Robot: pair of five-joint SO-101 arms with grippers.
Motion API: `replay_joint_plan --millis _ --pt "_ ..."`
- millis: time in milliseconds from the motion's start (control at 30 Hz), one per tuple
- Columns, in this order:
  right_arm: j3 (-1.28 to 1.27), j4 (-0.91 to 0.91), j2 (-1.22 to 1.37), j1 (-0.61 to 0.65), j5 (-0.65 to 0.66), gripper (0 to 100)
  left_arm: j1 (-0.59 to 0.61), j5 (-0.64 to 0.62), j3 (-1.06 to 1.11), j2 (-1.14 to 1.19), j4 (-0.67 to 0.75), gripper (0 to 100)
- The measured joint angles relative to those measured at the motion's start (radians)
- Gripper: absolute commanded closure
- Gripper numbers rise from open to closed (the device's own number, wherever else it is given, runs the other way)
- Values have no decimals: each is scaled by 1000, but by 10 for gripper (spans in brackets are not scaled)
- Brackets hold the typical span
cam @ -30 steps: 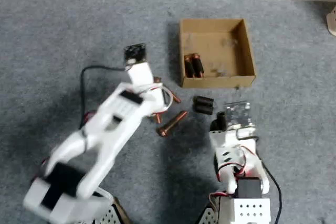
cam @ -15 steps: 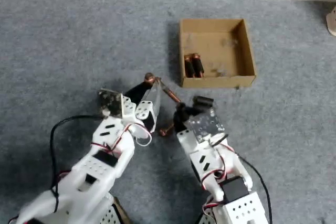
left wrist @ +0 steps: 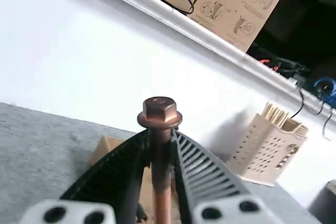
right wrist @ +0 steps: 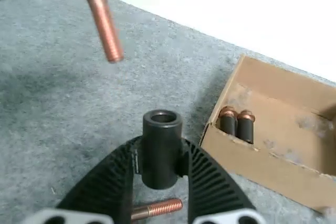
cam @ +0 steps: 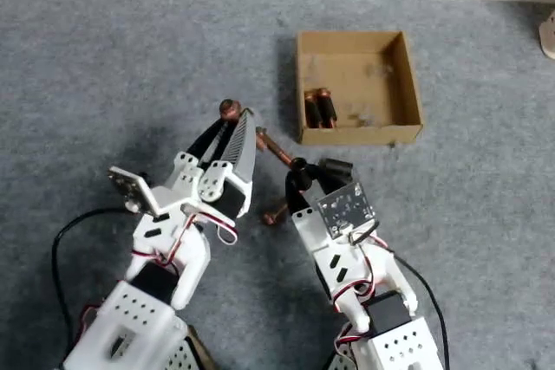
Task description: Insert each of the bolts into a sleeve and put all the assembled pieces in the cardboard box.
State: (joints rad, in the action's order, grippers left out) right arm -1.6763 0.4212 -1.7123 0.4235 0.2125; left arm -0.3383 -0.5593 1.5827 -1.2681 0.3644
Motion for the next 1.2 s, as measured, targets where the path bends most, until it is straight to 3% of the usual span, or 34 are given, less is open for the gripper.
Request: replay_joint_plan --millis 200,400,1200 --pt "0 3 0 51 0 993 -98 -8 21 -146 -153 996" --pt "0 3 0 51 0 993 -213 97 54 -175 -166 996" --pt "0 3 0 92 0 993 -143 112 71 -176 -124 996"
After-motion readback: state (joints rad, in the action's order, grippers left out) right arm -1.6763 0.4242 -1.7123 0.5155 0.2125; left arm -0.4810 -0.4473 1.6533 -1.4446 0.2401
